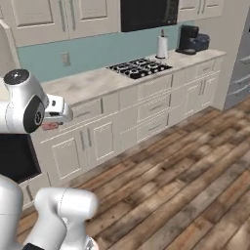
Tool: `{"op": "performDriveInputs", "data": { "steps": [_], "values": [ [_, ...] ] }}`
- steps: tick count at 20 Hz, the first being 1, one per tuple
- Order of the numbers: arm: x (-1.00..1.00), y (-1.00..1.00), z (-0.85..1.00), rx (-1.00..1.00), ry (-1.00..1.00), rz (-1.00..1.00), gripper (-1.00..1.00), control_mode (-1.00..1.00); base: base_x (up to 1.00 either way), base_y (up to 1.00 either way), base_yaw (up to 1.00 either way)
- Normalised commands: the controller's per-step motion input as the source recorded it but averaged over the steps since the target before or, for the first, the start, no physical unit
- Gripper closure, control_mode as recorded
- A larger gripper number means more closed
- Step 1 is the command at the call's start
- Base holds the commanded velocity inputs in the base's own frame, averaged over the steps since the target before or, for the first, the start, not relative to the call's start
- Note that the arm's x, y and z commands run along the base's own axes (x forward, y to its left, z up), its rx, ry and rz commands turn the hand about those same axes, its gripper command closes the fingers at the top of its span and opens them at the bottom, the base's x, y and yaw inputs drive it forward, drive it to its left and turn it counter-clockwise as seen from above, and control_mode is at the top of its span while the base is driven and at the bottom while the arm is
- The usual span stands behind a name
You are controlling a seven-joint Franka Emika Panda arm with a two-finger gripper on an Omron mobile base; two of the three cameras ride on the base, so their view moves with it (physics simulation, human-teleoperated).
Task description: Open the cabinet. Pick the bar soap and place it next to the sink. Then close the cabinet.
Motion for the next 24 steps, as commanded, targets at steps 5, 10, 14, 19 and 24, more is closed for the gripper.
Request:
{"op": "performDriveInputs", "data": {
  "steps": [5, 10, 14, 19, 24],
  "values": [
    [0.00, 0.00, 0.00, 0.00, 0.00, 0.00, 1.00, 1.00, -0.17, -0.05, -0.42],
    [0.00, 0.00, 0.00, 0.00, 0.00, 0.00, 1.00, 1.00, -0.16, -0.07, -0.43],
    [0.00, 0.00, 0.00, 0.00, 0.00, 0.00, 1.00, 1.00, -0.15, -0.08, -0.44],
    [0.00, 0.00, 0.00, 0.00, 0.00, 0.00, 1.00, 1.00, -0.13, -0.13, -0.44],
    [0.00, 0.00, 0.00, 0.00, 0.00, 0.00, 1.00, 1.00, -0.05, -0.21, -0.45]
  ]
}}
